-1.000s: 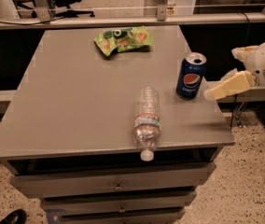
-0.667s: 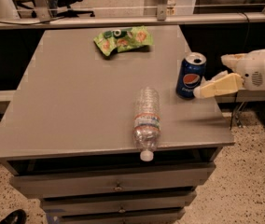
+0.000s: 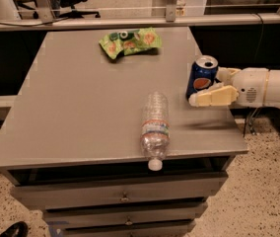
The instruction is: Pick pepsi can
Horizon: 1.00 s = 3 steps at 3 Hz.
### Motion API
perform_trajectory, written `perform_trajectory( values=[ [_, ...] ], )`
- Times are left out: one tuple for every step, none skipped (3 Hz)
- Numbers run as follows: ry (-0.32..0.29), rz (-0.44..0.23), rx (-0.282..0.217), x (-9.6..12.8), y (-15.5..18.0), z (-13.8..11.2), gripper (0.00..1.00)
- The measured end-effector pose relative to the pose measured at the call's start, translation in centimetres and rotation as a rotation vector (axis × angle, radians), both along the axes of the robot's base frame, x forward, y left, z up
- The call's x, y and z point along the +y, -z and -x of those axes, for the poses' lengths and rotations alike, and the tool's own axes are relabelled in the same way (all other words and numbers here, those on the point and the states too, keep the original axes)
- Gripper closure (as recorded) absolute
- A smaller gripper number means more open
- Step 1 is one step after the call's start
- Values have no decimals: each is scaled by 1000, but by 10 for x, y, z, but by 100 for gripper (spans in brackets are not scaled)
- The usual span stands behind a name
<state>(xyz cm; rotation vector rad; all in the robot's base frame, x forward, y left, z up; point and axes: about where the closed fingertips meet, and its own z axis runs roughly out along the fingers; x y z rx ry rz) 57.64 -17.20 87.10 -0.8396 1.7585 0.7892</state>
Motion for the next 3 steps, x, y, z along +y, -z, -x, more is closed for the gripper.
perform_trajectory(
  values=[
    [-28,-51,-20,14,6,-1,15],
    [-43,-75,-41,19,6,-3,38],
    [-58,-96,-82,25,-6,-10,62]
  ],
)
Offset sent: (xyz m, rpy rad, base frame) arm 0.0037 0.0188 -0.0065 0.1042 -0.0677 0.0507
